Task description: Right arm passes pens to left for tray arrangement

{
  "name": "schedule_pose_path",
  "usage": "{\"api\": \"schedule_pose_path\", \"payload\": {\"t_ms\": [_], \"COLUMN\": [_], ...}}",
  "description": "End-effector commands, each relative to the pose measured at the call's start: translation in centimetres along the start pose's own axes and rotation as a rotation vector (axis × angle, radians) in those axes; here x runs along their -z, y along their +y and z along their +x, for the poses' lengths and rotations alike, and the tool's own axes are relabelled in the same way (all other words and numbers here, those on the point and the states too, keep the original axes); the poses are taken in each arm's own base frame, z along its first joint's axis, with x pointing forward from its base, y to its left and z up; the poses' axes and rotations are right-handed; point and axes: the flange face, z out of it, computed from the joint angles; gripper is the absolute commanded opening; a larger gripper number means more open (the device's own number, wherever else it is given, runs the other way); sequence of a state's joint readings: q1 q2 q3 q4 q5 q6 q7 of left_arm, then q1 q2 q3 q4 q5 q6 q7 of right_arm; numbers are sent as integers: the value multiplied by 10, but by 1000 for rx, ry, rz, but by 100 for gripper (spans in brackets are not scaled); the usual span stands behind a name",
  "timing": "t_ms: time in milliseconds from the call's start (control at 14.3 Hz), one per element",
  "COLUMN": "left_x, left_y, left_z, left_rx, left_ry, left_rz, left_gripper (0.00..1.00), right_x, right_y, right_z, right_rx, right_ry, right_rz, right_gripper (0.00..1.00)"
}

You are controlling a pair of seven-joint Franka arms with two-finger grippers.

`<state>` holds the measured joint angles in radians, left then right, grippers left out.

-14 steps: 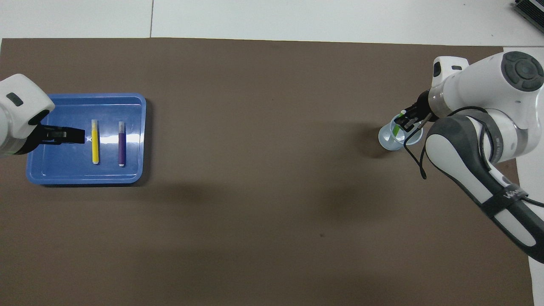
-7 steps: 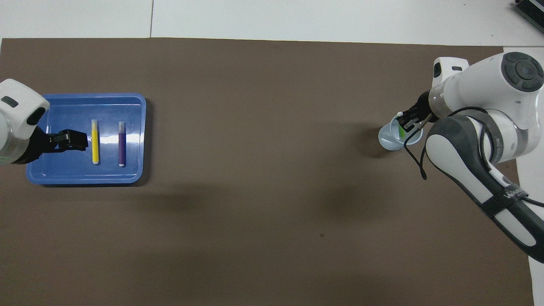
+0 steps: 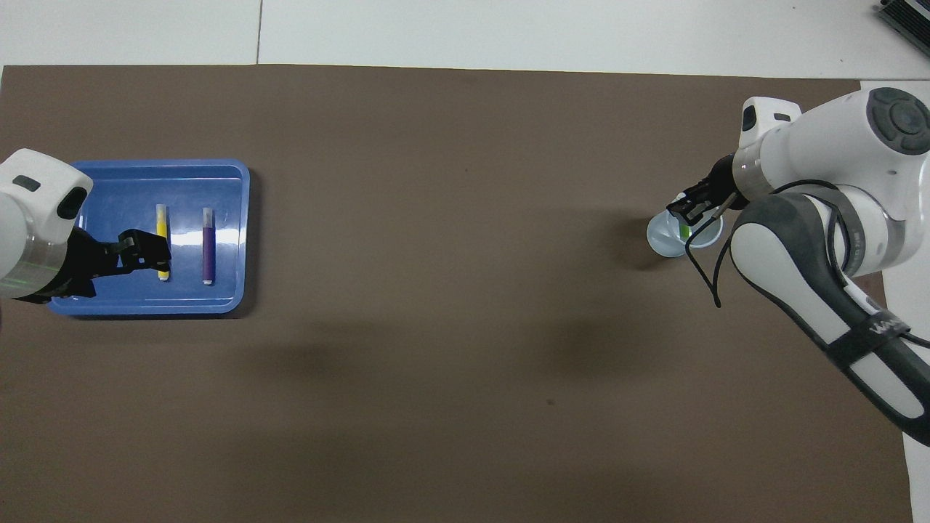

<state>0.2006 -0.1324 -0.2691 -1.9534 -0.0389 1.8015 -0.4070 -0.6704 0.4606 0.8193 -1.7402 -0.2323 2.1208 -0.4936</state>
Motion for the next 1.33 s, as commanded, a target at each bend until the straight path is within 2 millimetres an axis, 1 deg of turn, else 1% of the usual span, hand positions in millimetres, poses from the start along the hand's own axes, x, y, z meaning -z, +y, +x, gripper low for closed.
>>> {"api": "schedule_pose_path", "payload": {"t_ms": [0,140,420,490,770,840,910,980,1190,1261], "left_x": [3,5,6,6,8,8,13,16,19,28], "left_y": [5,11,23,27,27,30,37,43,45,40], "left_z": [-23,-29,-35,-37,-38,-40,-47,-51,-51,-45], "left_rx": [245,404,605,596,604,601,582,554,548,558], "left_ry": [-108,-169,-240,-240,-241,-243,-254,-238,-231,-215], "left_rz": [-69,-119,-164,-164,-161,-155,-140,-136,-139,-156], "left_gripper": [100,100,100,100,100,100,100,100,100,100], "right_x": [3,2,1,1,-6,-6,-6,-7,-7,-6], "right_y": [-2,-3,-2,-1,-1,-2,-2,-2,-2,-2], "right_z": [1,0,0,0,-3,-2,-3,-3,-4,-4], "right_rx": [-36,-41,-51,-52,-49,-48,-48,-46,-46,-48], "right_ry": [23,23,28,33,36,36,35,32,22,22], "right_rz": [9,8,-2,-5,-7,-7,-6,-5,0,2], "right_gripper": [41,41,41,41,40,35,32,27,3,0]}}
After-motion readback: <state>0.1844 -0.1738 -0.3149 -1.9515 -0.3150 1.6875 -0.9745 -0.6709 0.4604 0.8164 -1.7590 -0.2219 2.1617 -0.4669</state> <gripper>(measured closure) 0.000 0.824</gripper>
